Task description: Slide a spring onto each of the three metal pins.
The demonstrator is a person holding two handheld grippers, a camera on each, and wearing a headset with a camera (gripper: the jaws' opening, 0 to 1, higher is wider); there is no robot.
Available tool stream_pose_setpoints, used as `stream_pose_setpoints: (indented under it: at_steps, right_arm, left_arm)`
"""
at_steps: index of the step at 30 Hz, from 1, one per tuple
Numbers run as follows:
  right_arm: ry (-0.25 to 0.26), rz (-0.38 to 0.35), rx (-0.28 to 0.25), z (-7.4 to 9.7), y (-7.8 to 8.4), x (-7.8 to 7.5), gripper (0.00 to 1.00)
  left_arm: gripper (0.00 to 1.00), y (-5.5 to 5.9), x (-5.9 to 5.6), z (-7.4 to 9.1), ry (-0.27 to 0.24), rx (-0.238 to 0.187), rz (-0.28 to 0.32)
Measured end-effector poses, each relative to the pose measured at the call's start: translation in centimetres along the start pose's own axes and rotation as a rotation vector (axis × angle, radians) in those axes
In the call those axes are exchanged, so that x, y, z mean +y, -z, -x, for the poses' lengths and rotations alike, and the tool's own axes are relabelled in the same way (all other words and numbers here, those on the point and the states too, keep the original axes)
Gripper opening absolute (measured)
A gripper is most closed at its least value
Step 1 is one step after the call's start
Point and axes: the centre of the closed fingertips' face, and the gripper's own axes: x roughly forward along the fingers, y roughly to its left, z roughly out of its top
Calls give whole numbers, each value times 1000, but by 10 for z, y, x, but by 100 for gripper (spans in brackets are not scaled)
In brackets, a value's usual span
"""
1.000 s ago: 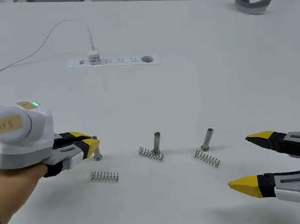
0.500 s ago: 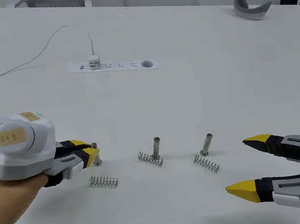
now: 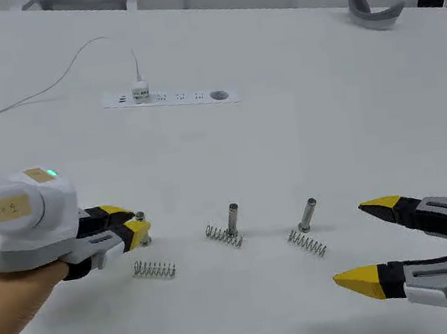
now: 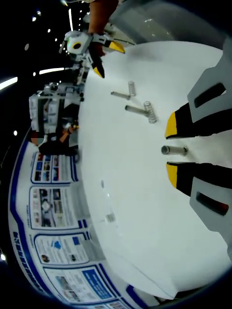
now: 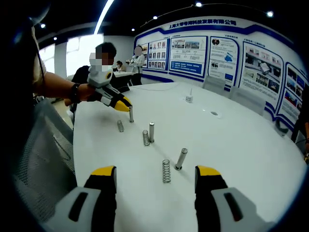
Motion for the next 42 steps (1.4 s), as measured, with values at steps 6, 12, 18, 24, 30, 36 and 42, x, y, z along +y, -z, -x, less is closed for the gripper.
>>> stream_pose_setpoints:
  at_steps: [6, 12, 18, 24, 30, 36, 42]
  right_arm:
    - [-4, 17, -9, -1, -9, 3, 67]
    - [-9, 28, -15, -2, -15, 6, 67]
    - [-14, 37, -20, -4, -20, 9, 67]
    - [-22, 48, -32, -5, -27, 11, 67]
    - [-31, 55, -50, -9, -36, 14, 67]
    - [-55, 68, -58, -17, -44, 20, 66]
    - [-99, 85, -65, -30, -53, 28, 64]
  left_arm:
    - [27, -5, 2, 7, 1, -44, 2]
    - [36, -5, 1, 12, 5, -72, 3]
    - [45, -6, -4, 16, 24, -96, -5]
    - [54, -4, -13, 21, 54, -121, -19]
    - [60, 2, -17, 30, 72, -126, -26]
    - [62, 12, -22, 38, 81, -121, -26]
    - [63, 18, -26, 42, 84, -117, -24]
